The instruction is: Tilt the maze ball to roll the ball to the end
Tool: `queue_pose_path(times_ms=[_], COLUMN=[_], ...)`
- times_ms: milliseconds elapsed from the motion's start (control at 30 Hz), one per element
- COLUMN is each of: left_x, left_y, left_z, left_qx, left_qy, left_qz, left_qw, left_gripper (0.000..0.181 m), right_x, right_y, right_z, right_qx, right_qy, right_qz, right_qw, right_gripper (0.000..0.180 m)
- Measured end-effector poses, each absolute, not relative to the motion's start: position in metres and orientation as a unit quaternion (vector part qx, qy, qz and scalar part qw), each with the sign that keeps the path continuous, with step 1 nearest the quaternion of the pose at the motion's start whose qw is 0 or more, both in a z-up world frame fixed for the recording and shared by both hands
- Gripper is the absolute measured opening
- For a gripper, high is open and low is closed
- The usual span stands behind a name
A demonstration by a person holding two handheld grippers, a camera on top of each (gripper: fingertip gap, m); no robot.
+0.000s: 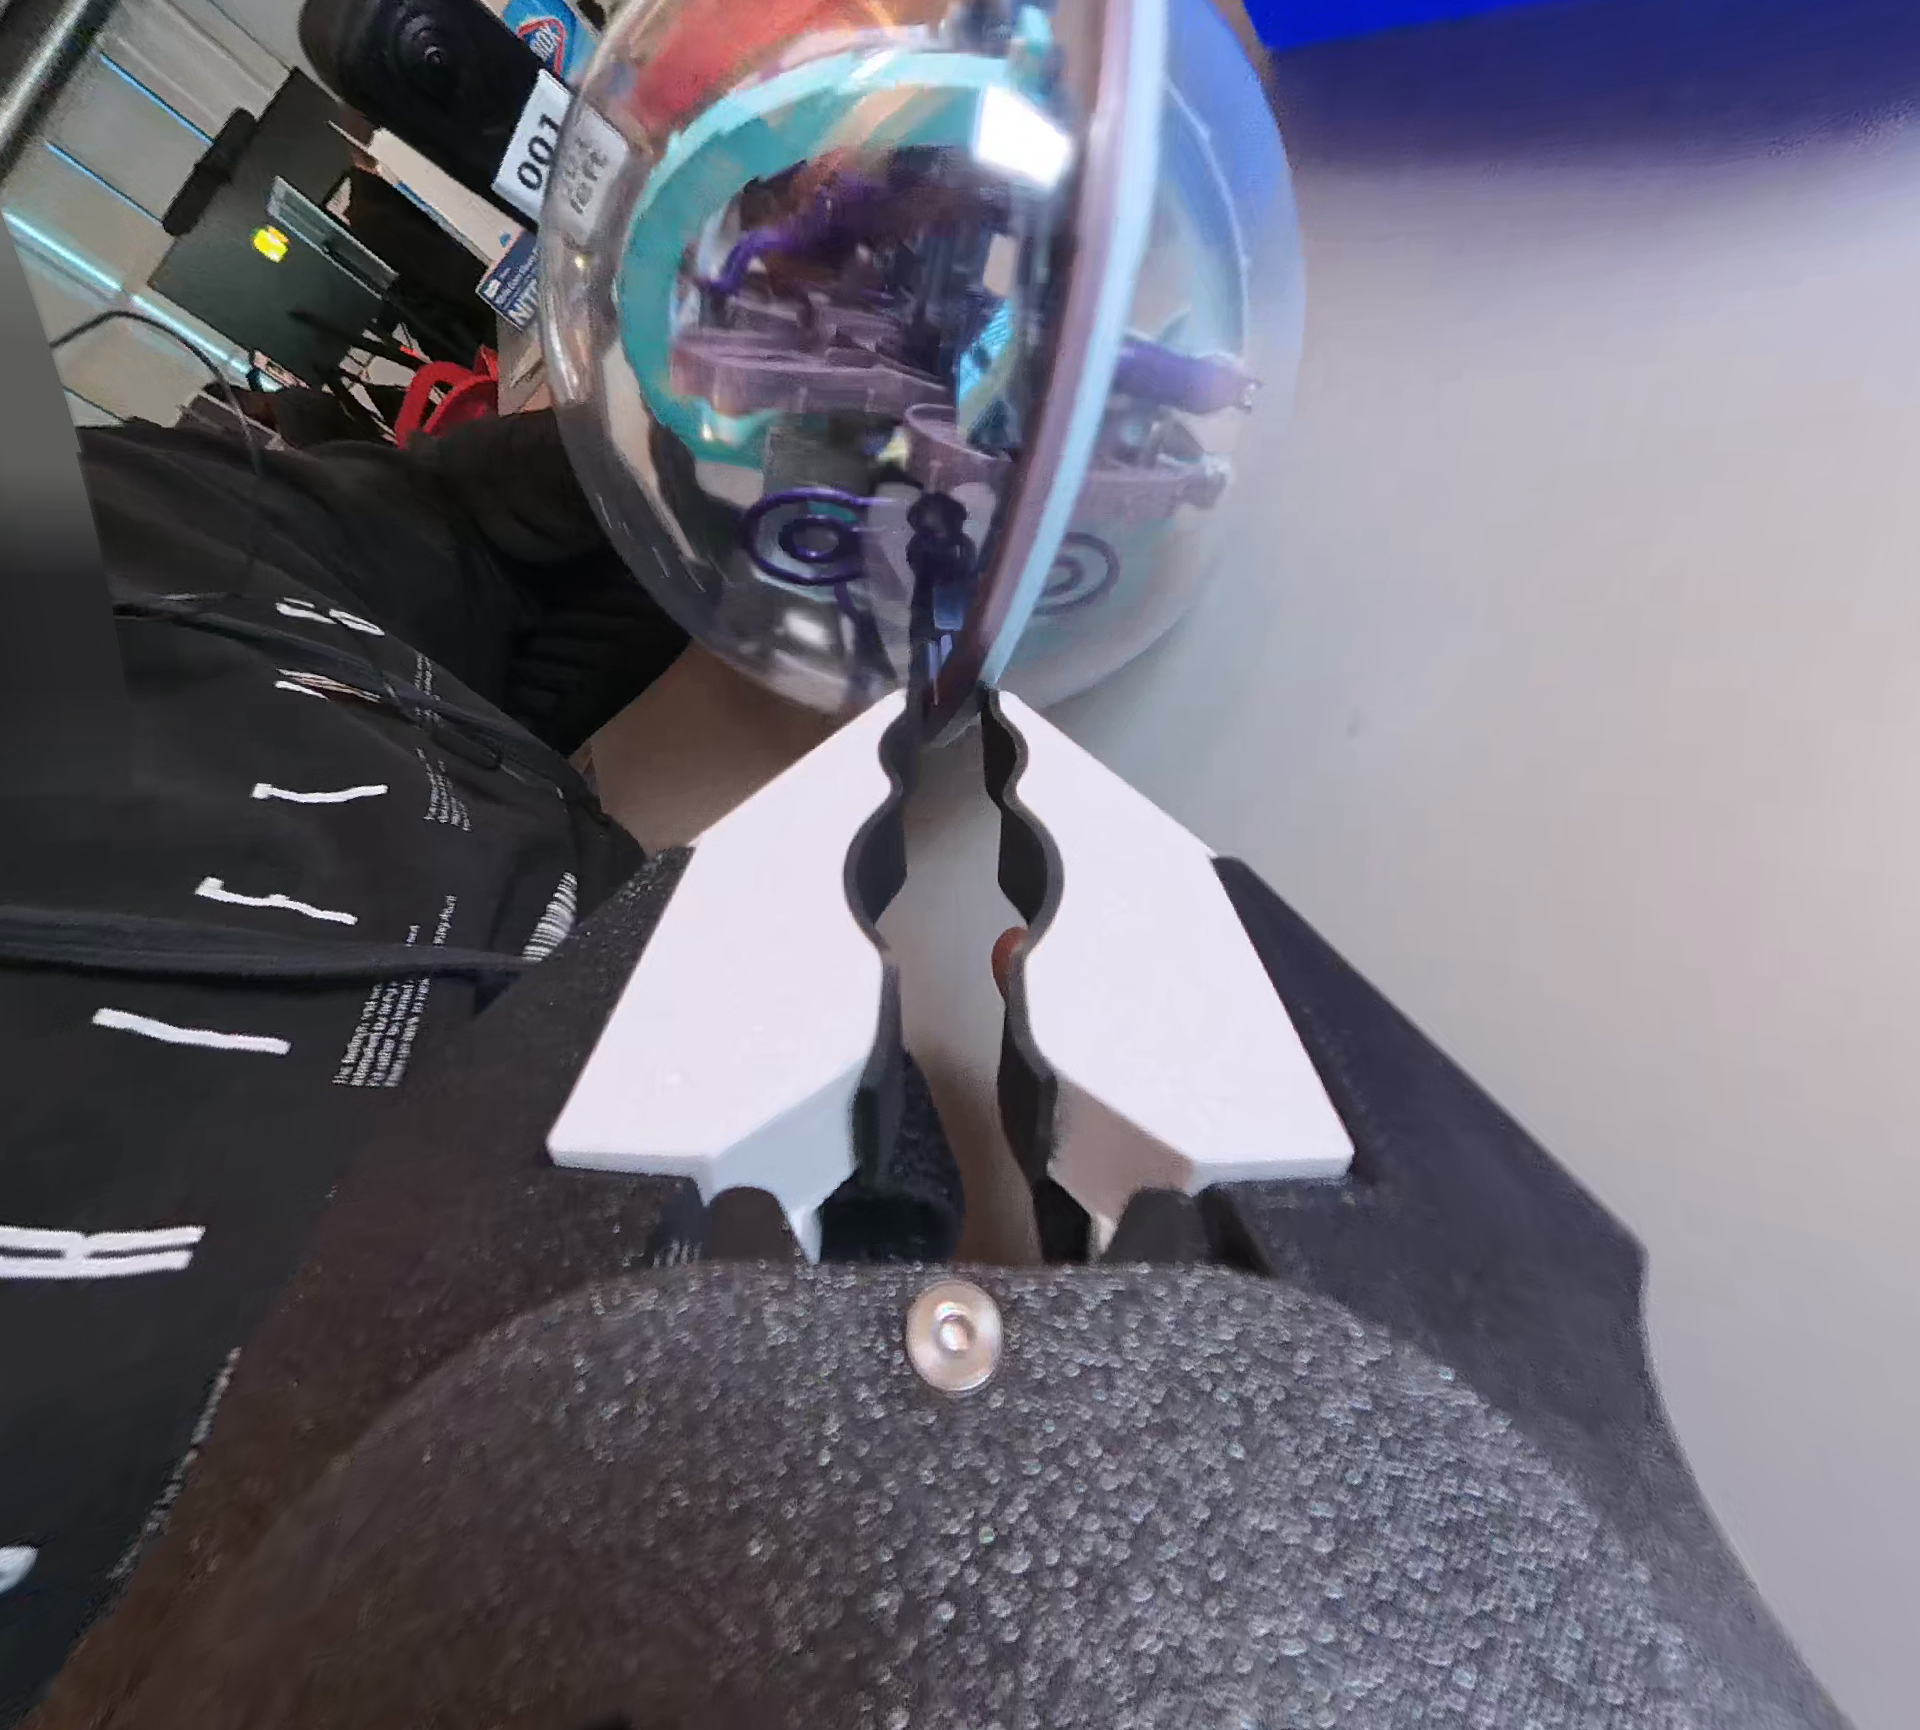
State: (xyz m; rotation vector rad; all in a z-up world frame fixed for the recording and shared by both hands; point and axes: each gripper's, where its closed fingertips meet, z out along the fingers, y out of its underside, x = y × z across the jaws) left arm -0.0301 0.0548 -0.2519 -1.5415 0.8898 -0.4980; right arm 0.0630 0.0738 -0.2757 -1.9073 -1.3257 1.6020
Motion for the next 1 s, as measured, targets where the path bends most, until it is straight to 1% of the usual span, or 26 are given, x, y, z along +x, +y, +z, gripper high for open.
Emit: queue_pose_path(times_ms=[167,300,333,367,400,467,500,600,733,833,900,1000], left_x=[-0.034,-0.051,-0.058,-0.064,-0.069,-0.075,-0.075,-0.076,-0.075,-0.074,-0.073,-0.072], left_y=[0.048,0.053,0.057,0.060,0.064,0.070,0.068,0.065,0.063,0.063,0.062,0.061], left_z=[-0.240,-0.233,-0.231,-0.231,-0.235,-0.247,-0.248,-0.249,-0.250,-0.252,-0.252,-0.251], left_qx=[-0.639,-0.639,-0.641,-0.642,-0.652,-0.679,-0.679,-0.679,-0.679,-0.684,-0.684,-0.685], left_qy=[0.379,0.328,0.308,0.295,0.282,0.251,0.243,0.219,0.212,0.216,0.228,0.242], left_qz=[-0.261,-0.332,-0.349,-0.366,-0.382,-0.421,-0.454,-0.510,-0.526,-0.516,-0.504,-0.481], left_qw=[0.616,0.611,0.611,0.606,0.591,0.547,0.523,0.481,0.466,0.468,0.475,0.490], left_gripper=[0.132,0.111,0.105,0.094,0.081,0.066,0.048,0.033,0.022,0.011,0.007,0.007], right_x=[0.064,0.063,0.063,0.063,0.063,0.063,0.062,0.062,0.062,0.063,0.063,0.063], right_y=[0.089,0.095,0.097,0.099,0.101,0.105,0.107,0.110,0.112,0.112,0.113,0.115], right_z=[-0.275,-0.275,-0.276,-0.277,-0.277,-0.279,-0.279,-0.279,-0.282,-0.284,-0.286,-0.286], right_qx=[-0.657,-0.653,-0.654,-0.654,-0.653,-0.653,-0.653,-0.649,-0.646,-0.645,-0.644,-0.641], right_qy=[-0.496,-0.501,-0.500,-0.498,-0.497,-0.496,-0.496,-0.502,-0.513,-0.521,-0.530,-0.537], right_qz=[0.535,0.539,0.540,0.544,0.547,0.550,0.550,0.552,0.542,0.535,0.524,0.517], right_qw=[0.190,0.178,0.174,0.168,0.162,0.156,0.156,0.152,0.157,0.164,0.173,0.183], right_gripper=[0.008,0.008,0.008,0.008,0.008,0.008,0.008,0.008,0.008,0.008,0.008,0.008])
